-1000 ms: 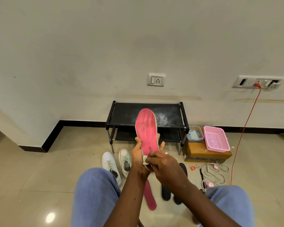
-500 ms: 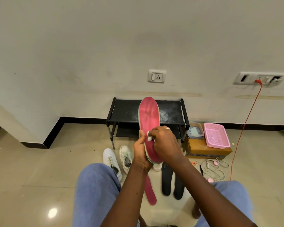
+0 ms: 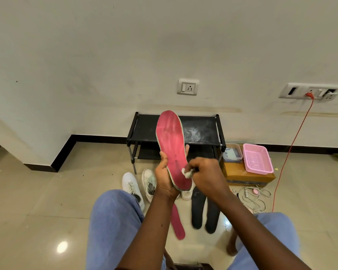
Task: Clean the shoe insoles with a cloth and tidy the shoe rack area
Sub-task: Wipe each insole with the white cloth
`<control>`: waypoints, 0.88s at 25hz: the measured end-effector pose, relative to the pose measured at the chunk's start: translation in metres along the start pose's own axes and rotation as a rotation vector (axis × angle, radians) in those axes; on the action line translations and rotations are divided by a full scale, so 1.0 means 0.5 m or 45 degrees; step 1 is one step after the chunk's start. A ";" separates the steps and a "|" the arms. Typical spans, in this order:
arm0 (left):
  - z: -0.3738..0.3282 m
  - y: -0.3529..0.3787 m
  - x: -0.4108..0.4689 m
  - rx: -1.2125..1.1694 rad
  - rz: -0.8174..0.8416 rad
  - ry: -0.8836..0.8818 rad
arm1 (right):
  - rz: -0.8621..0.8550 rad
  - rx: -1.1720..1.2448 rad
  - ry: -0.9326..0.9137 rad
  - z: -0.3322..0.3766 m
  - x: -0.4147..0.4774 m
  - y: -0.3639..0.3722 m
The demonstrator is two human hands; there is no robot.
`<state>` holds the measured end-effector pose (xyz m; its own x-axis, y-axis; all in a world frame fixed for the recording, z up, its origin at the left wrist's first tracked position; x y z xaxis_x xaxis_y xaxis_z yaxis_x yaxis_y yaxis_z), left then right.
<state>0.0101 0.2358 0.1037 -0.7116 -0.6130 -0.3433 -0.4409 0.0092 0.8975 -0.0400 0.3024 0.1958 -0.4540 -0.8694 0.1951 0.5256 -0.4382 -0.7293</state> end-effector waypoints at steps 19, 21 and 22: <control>0.006 -0.017 0.007 -0.050 -0.026 -0.030 | -0.299 -0.102 -0.426 -0.023 -0.008 0.020; 0.012 -0.009 0.002 -0.013 -0.024 -0.034 | -0.271 -0.081 -0.254 -0.022 0.022 0.032; 0.012 -0.009 0.002 0.000 -0.033 -0.020 | -0.220 -0.096 -0.187 -0.026 0.028 0.044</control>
<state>0.0080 0.2396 0.0976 -0.7086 -0.6006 -0.3704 -0.4592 -0.0061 0.8883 -0.0441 0.2833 0.1739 -0.4204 -0.8091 0.4107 0.3912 -0.5700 -0.7226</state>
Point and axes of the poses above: each hand's wrist, its own x-axis towards the middle knuckle, its own y-axis out of the palm, z = x × y, the point moved 6 cm from there along x, towards the middle knuckle, and after that the axes turned 5 degrees about -z, right-handed, at the moved point
